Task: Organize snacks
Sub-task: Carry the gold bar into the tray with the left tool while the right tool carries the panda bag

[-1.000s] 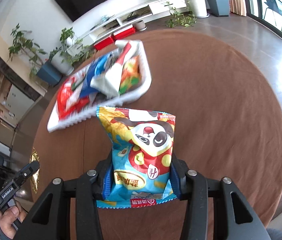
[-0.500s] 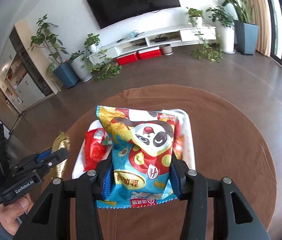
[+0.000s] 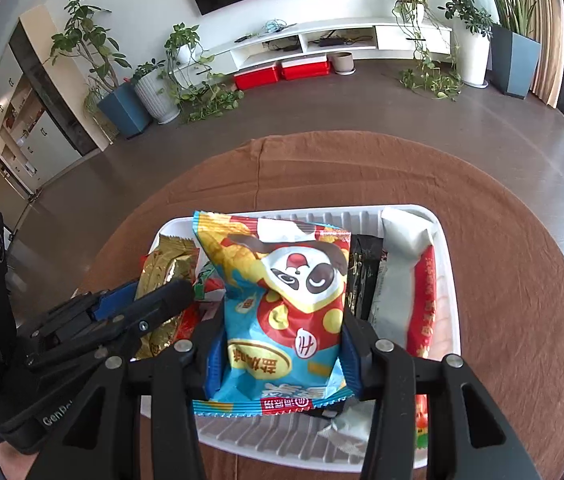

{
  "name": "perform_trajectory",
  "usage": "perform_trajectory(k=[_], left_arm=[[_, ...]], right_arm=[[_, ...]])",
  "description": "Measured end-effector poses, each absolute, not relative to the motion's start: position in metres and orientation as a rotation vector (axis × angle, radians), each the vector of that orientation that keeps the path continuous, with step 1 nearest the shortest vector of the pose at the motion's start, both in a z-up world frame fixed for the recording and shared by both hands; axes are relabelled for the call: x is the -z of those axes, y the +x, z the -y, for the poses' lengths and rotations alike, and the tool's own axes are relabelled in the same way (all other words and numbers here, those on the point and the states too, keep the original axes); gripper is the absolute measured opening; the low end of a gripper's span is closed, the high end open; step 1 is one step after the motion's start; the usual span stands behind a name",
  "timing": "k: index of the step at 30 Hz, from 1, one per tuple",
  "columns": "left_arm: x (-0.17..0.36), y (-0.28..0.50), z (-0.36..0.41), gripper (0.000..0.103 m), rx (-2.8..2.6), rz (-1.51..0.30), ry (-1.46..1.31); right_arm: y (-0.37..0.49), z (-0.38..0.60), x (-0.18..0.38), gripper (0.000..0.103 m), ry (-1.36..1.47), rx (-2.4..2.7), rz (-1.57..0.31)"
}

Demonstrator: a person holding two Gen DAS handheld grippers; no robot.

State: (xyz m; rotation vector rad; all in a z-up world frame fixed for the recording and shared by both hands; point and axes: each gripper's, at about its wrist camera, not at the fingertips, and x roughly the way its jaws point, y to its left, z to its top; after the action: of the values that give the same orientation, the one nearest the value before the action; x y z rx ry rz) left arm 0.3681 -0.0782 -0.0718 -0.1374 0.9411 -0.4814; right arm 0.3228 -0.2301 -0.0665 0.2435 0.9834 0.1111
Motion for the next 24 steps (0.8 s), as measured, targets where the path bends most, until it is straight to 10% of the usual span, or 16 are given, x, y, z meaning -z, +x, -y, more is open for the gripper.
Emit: perform_trajectory(k=[24], left_arm=[[0.139, 0.409, 0.089, 0.028, 0.456, -1.010, -0.111]], right_arm=[[0.341, 0.225, 0.100, 0.047, 0.170, -0.062, -1.020]])
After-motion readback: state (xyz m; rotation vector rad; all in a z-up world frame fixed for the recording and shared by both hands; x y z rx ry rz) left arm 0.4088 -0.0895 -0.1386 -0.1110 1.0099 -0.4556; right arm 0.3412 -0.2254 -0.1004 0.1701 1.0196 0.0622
